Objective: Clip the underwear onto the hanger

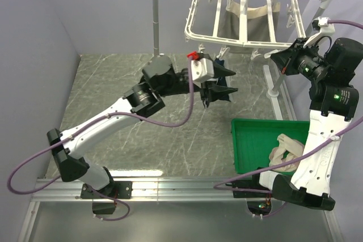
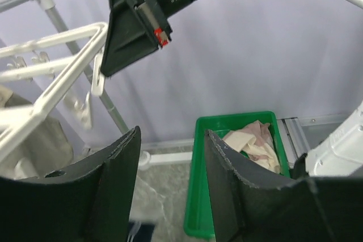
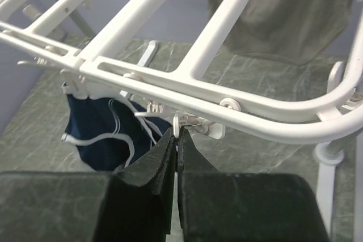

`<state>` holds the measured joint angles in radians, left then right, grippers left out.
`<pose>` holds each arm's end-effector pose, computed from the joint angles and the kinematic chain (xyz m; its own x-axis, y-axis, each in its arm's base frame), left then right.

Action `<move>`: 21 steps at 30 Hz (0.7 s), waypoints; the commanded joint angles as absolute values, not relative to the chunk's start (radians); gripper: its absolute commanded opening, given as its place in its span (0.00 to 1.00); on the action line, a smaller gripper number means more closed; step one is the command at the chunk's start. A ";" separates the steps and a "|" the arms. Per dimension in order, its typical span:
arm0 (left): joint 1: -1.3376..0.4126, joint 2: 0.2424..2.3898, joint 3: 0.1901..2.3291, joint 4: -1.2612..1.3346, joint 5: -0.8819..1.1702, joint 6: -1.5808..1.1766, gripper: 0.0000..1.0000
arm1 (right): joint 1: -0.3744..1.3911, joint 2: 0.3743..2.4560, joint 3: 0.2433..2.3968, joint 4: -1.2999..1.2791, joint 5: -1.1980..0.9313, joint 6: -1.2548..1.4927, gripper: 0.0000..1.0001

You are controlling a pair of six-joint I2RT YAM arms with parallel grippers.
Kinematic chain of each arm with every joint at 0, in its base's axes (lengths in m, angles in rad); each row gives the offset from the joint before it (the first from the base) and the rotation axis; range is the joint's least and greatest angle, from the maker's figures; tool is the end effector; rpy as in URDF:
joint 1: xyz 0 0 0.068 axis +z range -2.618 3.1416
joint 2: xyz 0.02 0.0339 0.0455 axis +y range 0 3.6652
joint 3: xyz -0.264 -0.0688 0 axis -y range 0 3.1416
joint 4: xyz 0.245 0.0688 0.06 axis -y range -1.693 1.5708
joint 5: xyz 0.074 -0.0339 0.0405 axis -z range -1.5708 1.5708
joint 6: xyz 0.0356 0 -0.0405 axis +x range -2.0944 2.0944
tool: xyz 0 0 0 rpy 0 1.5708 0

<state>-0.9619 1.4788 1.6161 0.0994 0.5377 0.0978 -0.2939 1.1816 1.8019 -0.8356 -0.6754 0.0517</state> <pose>0.1749 -0.2827 0.4939 0.2301 -0.1833 -0.9557 0.9715 0.1012 0.2144 0.1823 -0.0319 0.5272 -0.2227 0.1096 -0.9687 -0.3475 0.9195 0.1839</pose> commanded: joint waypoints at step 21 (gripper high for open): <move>-1.049 1.799 1.848 0.288 0.253 0.383 0.53 | -0.233 1.174 1.907 -0.965 -0.747 0.101 0.00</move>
